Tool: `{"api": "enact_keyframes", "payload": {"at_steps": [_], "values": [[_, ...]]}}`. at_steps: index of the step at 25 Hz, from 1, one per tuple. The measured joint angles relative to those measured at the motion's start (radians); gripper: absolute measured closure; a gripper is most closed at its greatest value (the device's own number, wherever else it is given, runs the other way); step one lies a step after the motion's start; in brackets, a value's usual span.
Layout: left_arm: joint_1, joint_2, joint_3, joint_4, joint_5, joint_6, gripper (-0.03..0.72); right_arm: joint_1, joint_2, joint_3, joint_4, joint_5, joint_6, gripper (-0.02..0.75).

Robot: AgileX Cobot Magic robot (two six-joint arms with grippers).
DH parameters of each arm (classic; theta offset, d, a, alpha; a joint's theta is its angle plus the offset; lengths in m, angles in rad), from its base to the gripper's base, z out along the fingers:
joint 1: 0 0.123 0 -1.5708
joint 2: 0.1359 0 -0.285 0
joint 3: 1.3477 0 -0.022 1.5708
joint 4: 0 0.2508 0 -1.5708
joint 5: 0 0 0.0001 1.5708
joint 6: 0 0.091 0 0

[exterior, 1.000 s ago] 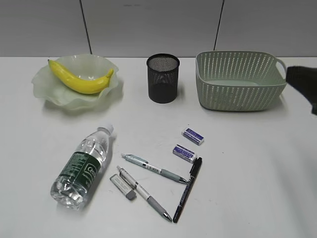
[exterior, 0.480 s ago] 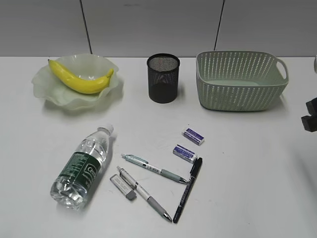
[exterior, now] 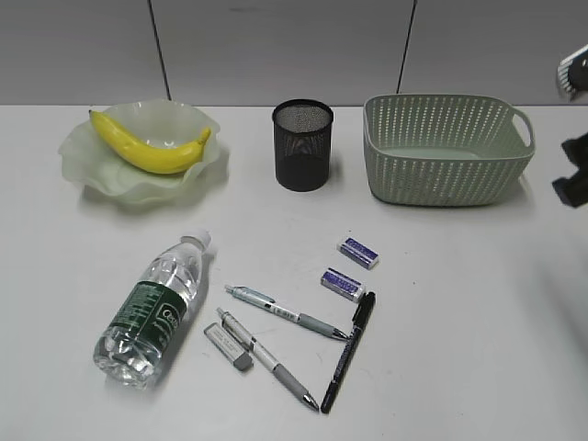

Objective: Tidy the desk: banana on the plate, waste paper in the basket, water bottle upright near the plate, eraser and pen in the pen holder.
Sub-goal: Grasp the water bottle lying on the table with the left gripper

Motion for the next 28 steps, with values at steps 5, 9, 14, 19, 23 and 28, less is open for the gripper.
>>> {"api": "enact_keyframes", "payload": {"at_steps": [5,9,14,19,23,28], "values": [[0.000,0.000,0.000,0.000,0.000,0.000,0.354,0.000,0.000,-0.122,0.000,0.049,0.041,0.260],[0.000,0.000,0.000,0.000,0.000,0.000,0.359,0.000,0.000,-0.149,-0.001,0.257,0.226,0.260],[0.000,0.000,0.000,0.000,0.000,0.000,0.360,0.000,0.000,-0.149,-0.009,0.665,0.341,0.261],[0.000,0.000,0.000,0.000,0.000,0.000,0.360,0.000,0.000,-0.153,-0.329,0.923,0.678,0.261],[0.000,0.000,0.000,0.000,0.000,0.000,0.360,0.002,-0.002,-0.153,-1.024,1.110,1.200,0.261],[0.000,0.000,0.000,0.000,0.000,0.000,0.360,0.002,-0.069,-0.153,-1.553,1.230,1.708,0.261]]}}
